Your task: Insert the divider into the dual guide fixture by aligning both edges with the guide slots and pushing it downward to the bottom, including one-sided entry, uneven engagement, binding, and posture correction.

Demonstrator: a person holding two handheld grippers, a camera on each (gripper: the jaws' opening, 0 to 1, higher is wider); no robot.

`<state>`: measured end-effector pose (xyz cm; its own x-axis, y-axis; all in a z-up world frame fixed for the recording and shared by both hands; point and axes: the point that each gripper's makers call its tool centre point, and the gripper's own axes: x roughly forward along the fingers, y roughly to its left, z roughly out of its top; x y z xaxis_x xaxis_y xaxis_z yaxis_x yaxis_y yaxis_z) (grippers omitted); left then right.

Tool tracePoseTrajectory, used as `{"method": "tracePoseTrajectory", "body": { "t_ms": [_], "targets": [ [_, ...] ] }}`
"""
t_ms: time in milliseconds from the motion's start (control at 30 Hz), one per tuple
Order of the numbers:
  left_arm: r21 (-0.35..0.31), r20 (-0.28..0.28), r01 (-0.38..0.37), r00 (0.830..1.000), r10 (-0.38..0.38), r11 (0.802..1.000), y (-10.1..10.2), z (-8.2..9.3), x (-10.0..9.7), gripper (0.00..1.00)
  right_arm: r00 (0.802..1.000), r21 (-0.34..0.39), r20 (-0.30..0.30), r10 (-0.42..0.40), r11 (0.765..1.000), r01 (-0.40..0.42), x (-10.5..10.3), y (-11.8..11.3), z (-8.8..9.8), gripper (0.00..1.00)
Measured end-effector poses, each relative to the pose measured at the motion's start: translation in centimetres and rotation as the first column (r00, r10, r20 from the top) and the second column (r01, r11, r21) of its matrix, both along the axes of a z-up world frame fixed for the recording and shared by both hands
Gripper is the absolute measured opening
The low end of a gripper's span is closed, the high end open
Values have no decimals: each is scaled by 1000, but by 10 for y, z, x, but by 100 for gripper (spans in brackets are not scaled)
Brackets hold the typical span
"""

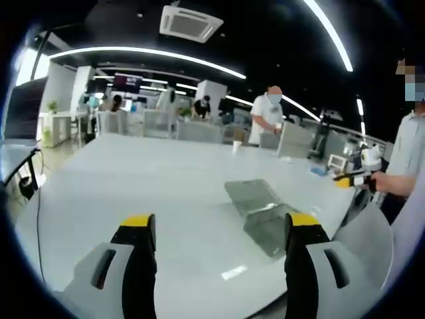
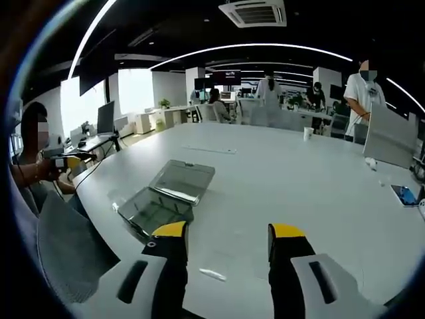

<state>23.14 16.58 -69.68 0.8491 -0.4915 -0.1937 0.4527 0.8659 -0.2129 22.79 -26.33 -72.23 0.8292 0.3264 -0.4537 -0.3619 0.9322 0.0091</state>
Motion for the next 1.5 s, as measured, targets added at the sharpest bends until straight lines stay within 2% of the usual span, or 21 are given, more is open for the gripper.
{"method": "tracePoseTrajectory", "body": {
  "t_ms": [733, 1167, 1500],
  "targets": [
    [-8, 6, 2, 1000, -2, 1000, 0, 1, -1, 78, 1000, -3, -5, -9, 1000, 9, 0, 2, 0, 45],
    [-10, 11, 14, 1000, -14, 1000, -5, 3, 2, 78, 999, 0, -32, -20, 1000, 20, 6, 7, -5, 43],
    [-15, 12, 18, 1000, -17, 1000, -6, 4, 1, 77, 997, -10, -75, -12, 1000, 11, 11, 22, -10, 43]
  ]
}}
